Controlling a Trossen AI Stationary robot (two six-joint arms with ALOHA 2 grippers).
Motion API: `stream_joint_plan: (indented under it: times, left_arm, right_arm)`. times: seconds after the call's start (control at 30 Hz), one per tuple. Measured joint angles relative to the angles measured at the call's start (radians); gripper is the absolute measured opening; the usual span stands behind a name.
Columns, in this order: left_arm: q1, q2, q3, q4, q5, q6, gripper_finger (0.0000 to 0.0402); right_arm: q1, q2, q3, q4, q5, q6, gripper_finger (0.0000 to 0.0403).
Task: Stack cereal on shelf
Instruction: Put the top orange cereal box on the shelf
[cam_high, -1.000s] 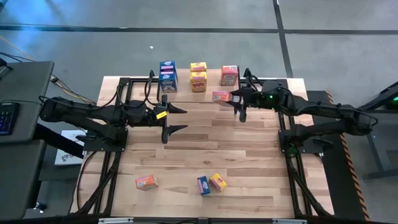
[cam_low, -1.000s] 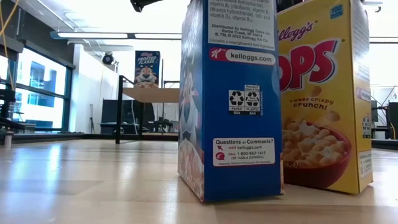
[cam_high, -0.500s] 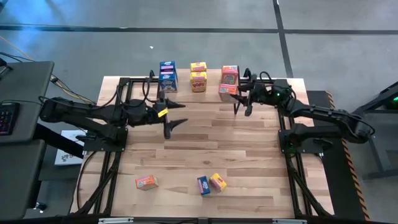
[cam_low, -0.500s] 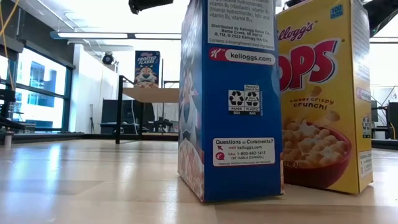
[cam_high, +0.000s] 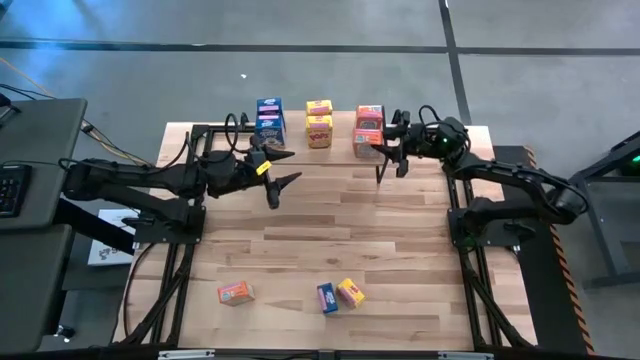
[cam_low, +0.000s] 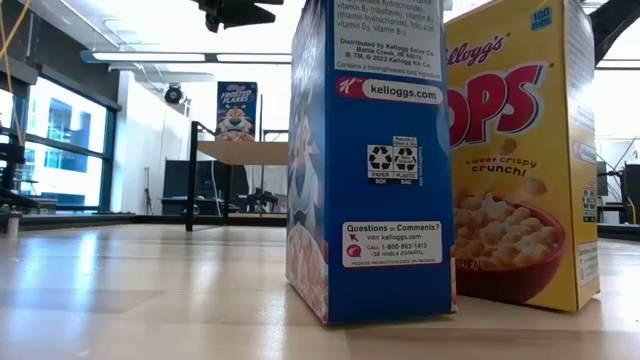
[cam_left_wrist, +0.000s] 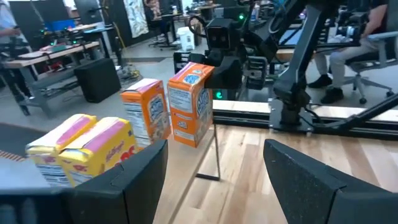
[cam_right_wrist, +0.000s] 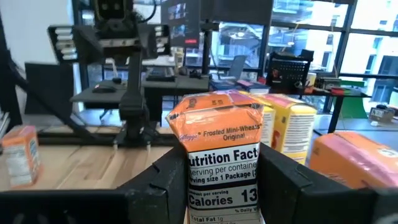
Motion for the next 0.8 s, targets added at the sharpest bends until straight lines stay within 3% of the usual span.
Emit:
stream_joint_plan:
  times: [0.17, 0.8]
  left_arm:
    - [0.003, 0.000, 0.000, -0.001, 0.001, 0.000, 0.0255]
    - [0.003, 0.000, 0.000, -0.002, 0.001, 0.000, 0.0255]
  right_arm:
    - [-0.032, 0.052, 0.000, 0.062, -0.052, 0.030, 0.0145]
    - [-0.054, 0.170, 0.001, 0.171, -0.042, 0.021, 0.0145]
